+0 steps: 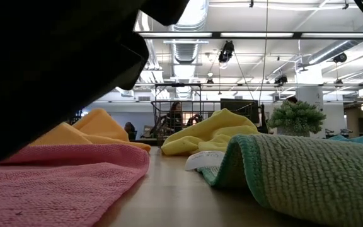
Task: Fold microfiber towels
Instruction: Fold the pink microfiber cloth
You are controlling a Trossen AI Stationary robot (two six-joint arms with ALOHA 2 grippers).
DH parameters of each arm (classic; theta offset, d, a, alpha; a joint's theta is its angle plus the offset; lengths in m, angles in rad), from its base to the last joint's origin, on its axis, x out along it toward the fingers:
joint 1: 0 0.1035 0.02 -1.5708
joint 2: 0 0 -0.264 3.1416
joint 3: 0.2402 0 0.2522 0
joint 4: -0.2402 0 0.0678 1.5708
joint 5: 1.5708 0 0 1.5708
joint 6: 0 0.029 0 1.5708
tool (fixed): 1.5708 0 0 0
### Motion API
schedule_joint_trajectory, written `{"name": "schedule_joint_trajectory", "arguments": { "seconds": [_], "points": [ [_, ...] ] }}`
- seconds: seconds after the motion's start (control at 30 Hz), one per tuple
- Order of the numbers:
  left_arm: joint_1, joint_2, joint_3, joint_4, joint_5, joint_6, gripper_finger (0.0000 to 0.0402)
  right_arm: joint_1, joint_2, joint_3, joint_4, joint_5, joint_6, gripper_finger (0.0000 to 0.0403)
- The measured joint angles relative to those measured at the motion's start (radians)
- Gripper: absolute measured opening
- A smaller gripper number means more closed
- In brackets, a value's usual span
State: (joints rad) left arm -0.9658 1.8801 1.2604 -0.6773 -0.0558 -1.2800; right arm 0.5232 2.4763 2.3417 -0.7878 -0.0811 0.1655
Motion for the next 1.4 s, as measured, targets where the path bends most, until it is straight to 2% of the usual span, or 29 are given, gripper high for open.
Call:
{"name": "schedule_joint_trajectory", "arguments": {
  "seconds": [0.5, 0.9, 1.03, 1.4],
  "points": [
    [-0.008, -0.001, -0.018, 0.015, -0.022, -0.007, 0.0001, -0.017, 0.000, -0.066, 0.016, -0.057, -0.010, 0.0164],
    [-0.004, -0.001, -0.026, 0.015, -0.032, -0.006, 0.0001, -0.014, -0.006, -0.130, 0.053, -0.027, -0.010, 0.0160],
    [-0.001, -0.001, -0.026, 0.015, -0.041, 0.003, 0.0001, -0.019, -0.006, -0.135, 0.054, 0.003, -0.010, 0.0131],
    [0.010, -0.002, -0.028, 0.015, -0.062, 0.003, 0.0001, -0.030, -0.005, -0.139, 0.065, 0.007, -0.007, 0.0014]
  ]
}}
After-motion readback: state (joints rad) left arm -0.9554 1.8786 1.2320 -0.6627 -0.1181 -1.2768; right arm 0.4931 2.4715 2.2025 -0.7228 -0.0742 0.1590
